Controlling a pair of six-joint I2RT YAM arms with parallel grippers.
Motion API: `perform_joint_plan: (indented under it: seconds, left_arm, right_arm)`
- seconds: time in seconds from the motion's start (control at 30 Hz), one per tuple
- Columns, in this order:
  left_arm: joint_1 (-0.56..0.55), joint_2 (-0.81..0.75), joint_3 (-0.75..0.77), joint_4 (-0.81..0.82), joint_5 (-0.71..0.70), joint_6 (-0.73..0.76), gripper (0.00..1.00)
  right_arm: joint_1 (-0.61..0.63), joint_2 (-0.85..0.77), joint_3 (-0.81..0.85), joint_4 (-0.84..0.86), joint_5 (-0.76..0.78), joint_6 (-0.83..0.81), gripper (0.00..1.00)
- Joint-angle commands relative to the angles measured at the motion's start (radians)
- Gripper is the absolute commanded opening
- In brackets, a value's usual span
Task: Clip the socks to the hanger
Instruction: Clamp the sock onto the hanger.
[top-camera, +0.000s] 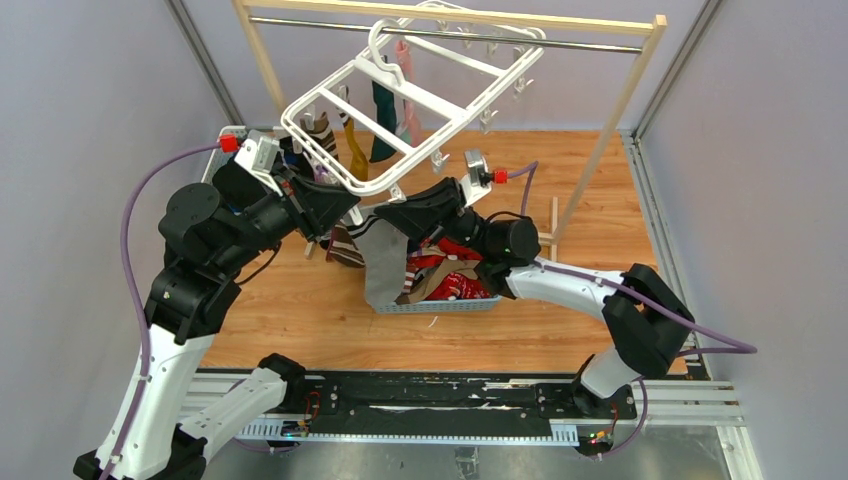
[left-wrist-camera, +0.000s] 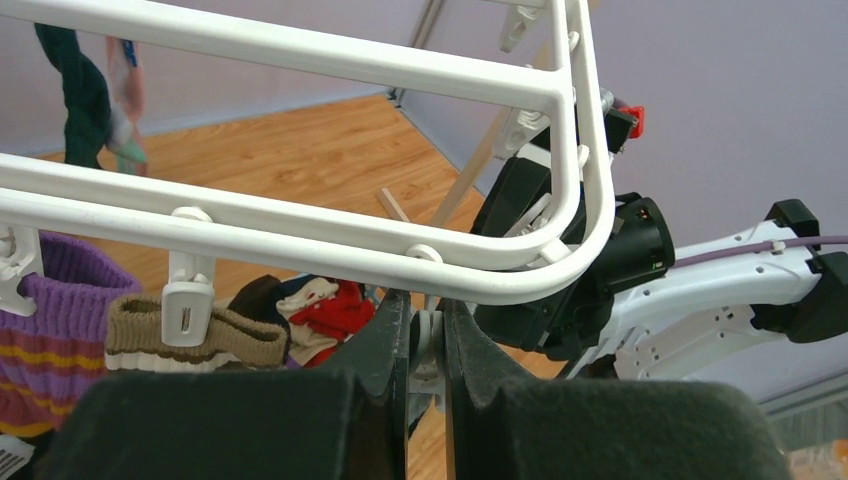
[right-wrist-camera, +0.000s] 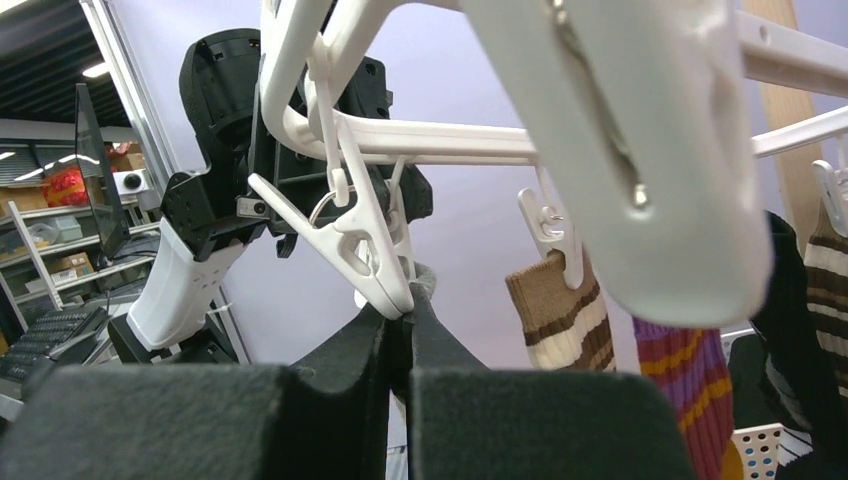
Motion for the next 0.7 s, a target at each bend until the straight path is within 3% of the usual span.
perform_joint_plan:
  seconds: [0.0,0.33,0.53,0.67]
  left_arm:
    - [0.003,-0.015,0.014,-0.059,0.011,0.037,0.01]
    - [0.003,-0.028,0.027,-0.068,0.000,0.057,0.11]
    - [0.003,-0.037,0.040,-0.073,-0.013,0.078,0.28]
    - [0.003,-0.035,0.069,-0.102,-0.042,0.095,0.41]
  right_arm:
    - [0.033,-0.023,-0.007,0.053,0.049,-0.030,0.00]
    - [0.054,-0.019,-0.007,0.008,0.084,-0.071,0.00]
    - [0.085,-0.019,0.002,-0.032,0.097,-0.113,0.03]
    - [0.108,-0.019,0.005,-0.073,0.126,-0.160,0.13]
